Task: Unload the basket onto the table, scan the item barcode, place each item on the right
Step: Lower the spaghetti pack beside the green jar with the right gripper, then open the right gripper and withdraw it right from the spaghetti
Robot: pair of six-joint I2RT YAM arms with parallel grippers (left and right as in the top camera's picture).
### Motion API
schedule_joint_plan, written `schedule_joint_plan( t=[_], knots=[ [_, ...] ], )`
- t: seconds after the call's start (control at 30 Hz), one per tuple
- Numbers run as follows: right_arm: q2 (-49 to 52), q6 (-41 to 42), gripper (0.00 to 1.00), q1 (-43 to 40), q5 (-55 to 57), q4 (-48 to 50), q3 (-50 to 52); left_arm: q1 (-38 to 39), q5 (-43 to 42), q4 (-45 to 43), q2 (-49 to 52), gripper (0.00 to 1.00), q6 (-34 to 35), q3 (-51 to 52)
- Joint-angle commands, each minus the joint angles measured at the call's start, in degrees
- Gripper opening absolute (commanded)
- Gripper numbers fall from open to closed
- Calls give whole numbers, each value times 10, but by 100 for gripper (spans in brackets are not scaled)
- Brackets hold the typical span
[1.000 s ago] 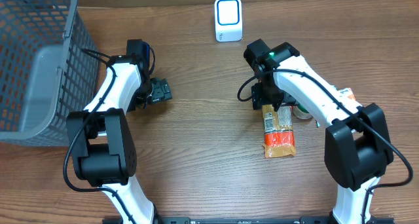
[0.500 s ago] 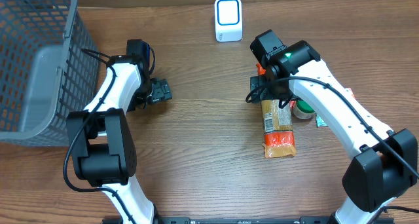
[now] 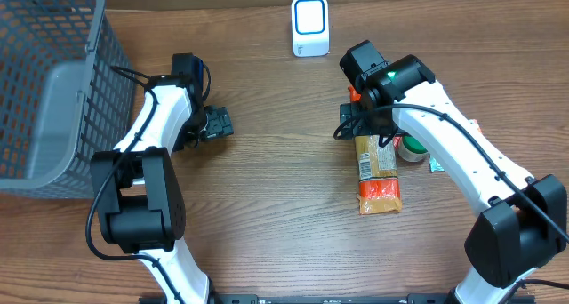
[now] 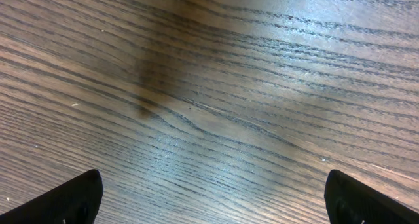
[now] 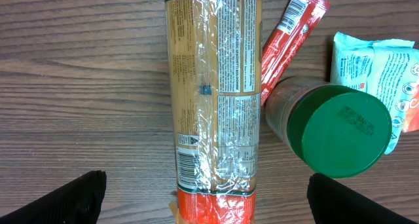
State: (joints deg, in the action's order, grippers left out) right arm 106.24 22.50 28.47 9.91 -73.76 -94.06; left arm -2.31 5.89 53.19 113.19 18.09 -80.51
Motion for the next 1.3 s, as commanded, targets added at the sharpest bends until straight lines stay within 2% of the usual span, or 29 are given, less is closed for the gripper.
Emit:
schedule_joint_plan(
  t=[0.0, 0.37, 0.63, 1.27],
  knots=[
    [-5, 4, 100, -3, 7, 0, 0, -2, 7, 1, -1, 100, 8, -5],
    [-9, 4, 100, -4, 7, 2, 0, -1, 7, 1, -1, 100, 8, -5],
    [-62, 4, 100, -4, 7, 2, 0, -1, 7, 1, -1, 100, 8, -5],
    [-371, 4, 100, -4, 7, 2, 0, -1, 7, 1, -1, 100, 8, -5]
  ],
)
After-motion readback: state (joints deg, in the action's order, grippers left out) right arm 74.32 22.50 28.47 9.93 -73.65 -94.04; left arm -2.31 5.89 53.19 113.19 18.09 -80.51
